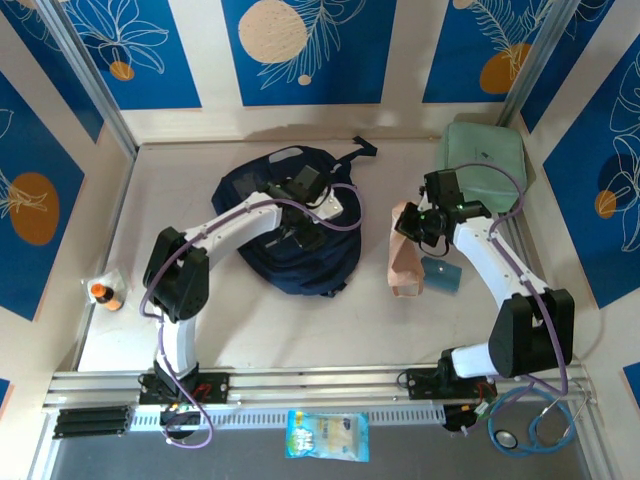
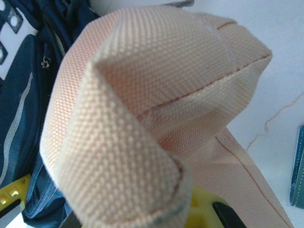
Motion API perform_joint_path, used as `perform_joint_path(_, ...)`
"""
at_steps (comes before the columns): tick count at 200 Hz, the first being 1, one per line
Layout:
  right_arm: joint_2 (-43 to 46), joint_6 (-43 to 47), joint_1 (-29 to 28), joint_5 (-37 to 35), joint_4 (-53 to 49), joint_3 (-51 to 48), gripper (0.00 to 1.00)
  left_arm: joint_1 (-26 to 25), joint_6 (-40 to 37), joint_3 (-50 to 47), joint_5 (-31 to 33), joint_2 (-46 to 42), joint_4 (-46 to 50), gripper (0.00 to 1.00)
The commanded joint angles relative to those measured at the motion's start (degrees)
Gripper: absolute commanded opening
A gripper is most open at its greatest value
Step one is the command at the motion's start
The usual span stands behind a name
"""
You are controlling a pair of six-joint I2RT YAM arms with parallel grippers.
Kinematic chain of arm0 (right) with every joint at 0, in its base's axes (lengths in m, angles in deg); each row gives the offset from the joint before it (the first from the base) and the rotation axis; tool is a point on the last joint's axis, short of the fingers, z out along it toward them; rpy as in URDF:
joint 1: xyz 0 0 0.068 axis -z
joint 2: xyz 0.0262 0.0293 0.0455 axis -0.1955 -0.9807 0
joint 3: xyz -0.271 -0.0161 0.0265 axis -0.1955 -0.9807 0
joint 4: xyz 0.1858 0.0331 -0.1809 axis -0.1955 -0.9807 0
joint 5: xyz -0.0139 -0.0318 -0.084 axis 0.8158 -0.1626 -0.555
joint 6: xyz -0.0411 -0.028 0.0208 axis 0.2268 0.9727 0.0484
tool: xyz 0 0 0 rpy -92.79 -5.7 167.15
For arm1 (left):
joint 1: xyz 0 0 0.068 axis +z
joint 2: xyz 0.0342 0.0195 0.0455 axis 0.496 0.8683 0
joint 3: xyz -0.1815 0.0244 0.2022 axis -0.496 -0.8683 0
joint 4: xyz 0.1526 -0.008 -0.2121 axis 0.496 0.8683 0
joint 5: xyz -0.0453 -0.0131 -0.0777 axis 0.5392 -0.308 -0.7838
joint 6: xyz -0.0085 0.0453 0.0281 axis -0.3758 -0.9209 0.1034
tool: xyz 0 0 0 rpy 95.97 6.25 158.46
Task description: Pack the student bag
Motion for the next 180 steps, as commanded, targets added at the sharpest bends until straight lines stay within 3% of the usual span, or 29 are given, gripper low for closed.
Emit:
perform_joint_path(1, 2.6, -1.3, 1.3, 4.1, 2.2, -1.6, 0.01, -0.1, -1.2, 2.9, 2.6, 1.0, 2.0, 0.52)
perform_joint_path(44, 3.7, -1.9, 2.3, 5.4, 3.1, -2.5, 0.01, -0.2, -2.0, 4.3, 4.5, 0.7, 2.7, 0.28)
perform_joint_path(74, 4.4, -2.4, 2.6, 6.4, 3.7, -3.0, 0.01, -0.2, -1.5, 5.3, 4.6, 1.4, 4.5, 0.20)
perform_joint_path(121, 8.1, -5.6, 5.3, 15.2, 10.4, -6.0, 0.01, -0.1, -0.9, 6.8, 4.4, -0.1, 5.2, 0.00)
perform_joint_path(180, 14.2, -14.7, 5.0, 24.0, 27.4, -12.6, 0.01, -0.2, 3.8, 9.5, 1.6, -7.4, 0.7, 0.00)
